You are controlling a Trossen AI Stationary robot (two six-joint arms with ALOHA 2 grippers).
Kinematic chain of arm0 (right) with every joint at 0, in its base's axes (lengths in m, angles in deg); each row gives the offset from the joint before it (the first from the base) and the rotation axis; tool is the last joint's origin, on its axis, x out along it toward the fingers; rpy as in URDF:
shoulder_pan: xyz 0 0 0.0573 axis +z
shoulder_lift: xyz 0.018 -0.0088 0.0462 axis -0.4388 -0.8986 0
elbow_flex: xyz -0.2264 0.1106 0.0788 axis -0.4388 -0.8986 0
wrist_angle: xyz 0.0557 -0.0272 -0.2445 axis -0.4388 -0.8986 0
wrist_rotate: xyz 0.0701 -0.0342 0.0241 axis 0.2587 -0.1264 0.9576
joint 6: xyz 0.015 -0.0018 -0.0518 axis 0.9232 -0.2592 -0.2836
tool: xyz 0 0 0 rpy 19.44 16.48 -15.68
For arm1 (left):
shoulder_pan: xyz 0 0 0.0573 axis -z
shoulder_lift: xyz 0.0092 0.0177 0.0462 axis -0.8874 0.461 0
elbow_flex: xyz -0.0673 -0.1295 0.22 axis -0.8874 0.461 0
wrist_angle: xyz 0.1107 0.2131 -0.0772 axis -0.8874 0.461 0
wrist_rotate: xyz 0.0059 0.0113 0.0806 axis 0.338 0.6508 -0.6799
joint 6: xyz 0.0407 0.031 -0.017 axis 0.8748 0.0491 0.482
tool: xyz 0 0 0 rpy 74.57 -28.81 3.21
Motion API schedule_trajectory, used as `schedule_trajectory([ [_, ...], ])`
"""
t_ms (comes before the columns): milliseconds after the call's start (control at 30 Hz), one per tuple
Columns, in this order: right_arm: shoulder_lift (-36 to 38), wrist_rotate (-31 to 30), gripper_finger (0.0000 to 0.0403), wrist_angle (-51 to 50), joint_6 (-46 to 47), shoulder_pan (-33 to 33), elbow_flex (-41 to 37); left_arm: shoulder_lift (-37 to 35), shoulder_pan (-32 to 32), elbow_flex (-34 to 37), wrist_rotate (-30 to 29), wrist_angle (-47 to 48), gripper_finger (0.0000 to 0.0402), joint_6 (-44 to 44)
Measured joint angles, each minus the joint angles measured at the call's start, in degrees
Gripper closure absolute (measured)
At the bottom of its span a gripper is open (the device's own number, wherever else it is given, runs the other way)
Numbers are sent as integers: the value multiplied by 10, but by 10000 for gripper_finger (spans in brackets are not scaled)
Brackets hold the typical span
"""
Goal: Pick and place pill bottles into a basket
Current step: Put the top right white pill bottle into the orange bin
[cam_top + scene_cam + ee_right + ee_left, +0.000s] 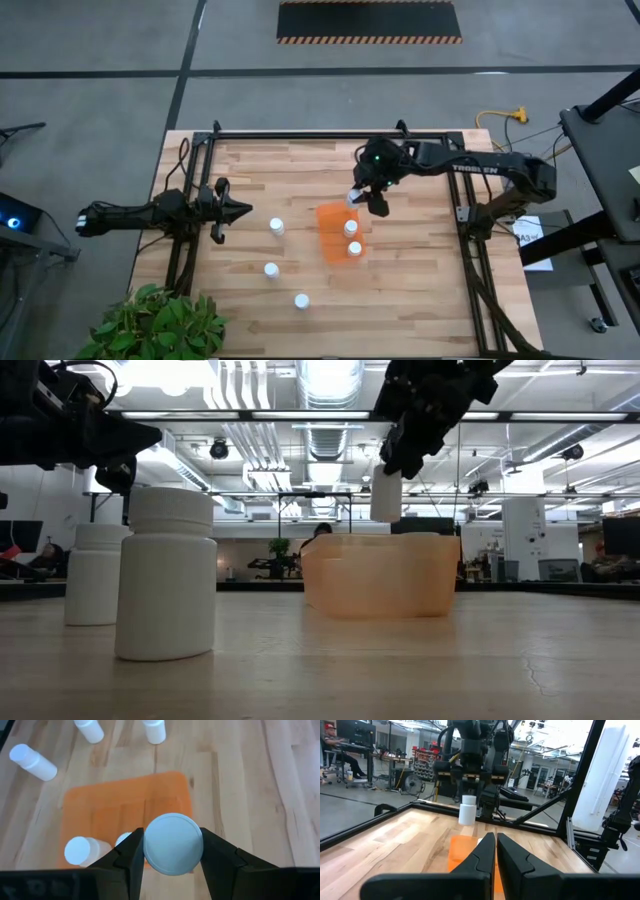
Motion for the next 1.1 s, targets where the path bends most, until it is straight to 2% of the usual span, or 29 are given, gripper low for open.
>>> schedule_trajectory([
  [233,-16,9,261,57,0,6,-23,0,0,0,0,0,401,0],
  [1100,-108,13,261,109,-30,13,-44,0,0,0,0,0,401,0],
])
